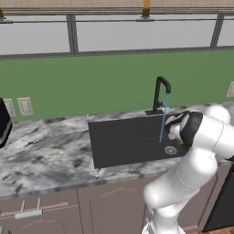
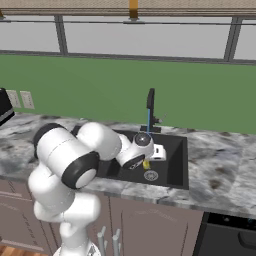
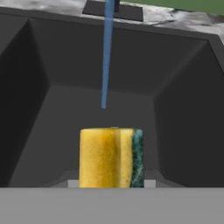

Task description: Soak the sponge with water for a few seconds and then drop it inside the sink.

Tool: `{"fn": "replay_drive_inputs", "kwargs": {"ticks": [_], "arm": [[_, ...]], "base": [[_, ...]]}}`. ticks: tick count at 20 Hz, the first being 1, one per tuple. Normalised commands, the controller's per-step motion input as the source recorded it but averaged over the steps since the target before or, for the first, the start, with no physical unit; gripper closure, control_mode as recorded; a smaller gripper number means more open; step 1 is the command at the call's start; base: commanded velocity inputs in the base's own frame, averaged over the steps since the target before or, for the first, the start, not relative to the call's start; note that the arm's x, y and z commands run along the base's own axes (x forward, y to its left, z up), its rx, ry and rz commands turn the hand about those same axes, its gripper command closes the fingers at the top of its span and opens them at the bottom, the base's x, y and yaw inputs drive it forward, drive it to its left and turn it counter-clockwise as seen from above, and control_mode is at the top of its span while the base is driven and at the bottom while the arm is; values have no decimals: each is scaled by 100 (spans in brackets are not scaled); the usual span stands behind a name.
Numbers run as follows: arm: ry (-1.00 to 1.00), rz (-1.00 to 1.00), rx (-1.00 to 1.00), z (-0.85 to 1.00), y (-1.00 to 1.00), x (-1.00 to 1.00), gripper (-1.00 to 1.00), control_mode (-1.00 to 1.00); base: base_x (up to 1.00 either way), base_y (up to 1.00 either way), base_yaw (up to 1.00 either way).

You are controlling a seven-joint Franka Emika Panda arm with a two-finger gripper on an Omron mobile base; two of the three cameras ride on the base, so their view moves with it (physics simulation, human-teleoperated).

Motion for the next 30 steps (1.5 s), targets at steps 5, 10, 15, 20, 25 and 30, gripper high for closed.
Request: {"fn": "replay_drive_inputs", "kwargs": {"ticks": [5,10,15,20,25,30], "arm": [[0,0,0,-27,-10,15,100,-100],[0,0,0,-30,-7,7,100,-100],[0,0,0,-32,-2,0,100,-100],[0,0,0,-23,0,1,100,-100],[0,0,0,-12,0,0,100,-100],[0,0,0,0,0,0,100,-100]], "base": [[0,0,0],[0,0,0],[0,0,0],[0,0,0],[0,0,0],[0,0,0]]}}
